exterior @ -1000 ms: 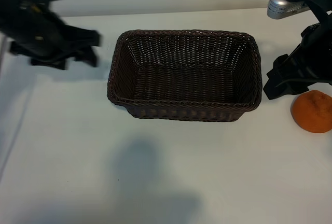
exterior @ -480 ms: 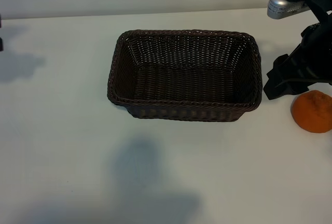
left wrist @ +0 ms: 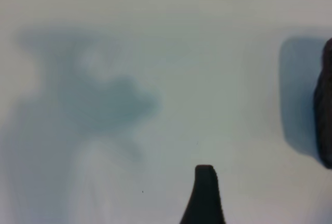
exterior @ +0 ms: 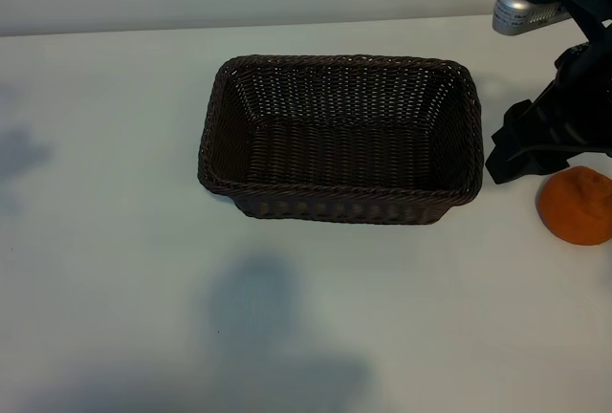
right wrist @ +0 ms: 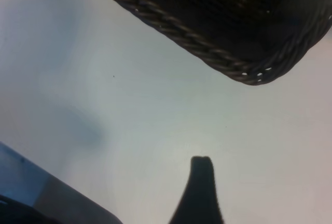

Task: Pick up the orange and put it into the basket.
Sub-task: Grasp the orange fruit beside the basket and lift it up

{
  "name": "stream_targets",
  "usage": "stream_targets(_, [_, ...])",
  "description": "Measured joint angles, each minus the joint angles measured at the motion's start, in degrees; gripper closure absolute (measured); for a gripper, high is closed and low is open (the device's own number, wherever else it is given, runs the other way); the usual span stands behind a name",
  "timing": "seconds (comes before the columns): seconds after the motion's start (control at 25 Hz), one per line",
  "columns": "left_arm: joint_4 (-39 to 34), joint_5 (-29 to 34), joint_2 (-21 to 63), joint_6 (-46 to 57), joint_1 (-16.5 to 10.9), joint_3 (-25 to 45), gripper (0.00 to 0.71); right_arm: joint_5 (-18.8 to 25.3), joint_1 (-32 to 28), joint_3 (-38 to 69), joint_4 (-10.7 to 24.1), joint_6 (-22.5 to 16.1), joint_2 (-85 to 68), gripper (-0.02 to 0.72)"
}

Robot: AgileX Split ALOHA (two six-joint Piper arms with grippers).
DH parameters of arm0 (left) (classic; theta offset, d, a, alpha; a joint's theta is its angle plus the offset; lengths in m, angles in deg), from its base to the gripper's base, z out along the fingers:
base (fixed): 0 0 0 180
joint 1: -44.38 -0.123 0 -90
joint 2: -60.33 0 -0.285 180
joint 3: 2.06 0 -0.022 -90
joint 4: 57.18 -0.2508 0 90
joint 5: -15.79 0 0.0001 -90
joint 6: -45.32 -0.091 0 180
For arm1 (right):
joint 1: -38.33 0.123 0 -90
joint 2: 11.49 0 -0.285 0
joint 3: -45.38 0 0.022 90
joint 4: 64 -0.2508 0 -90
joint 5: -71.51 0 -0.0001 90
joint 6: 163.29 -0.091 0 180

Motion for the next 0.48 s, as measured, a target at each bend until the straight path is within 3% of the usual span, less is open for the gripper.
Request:
stream_targets(0.2, [-0.10,1.38,13.91,0.31,0.00,6.79,0.114,-0.11,0.00,0.00,0.00,0.00,0.00,0.116])
stream_targets(0.48, [-3.06,1.45,25.79,3.62,0.00,14.92,0.114,-0.11,0.00,0.00,0.00,0.00,0.00,0.116])
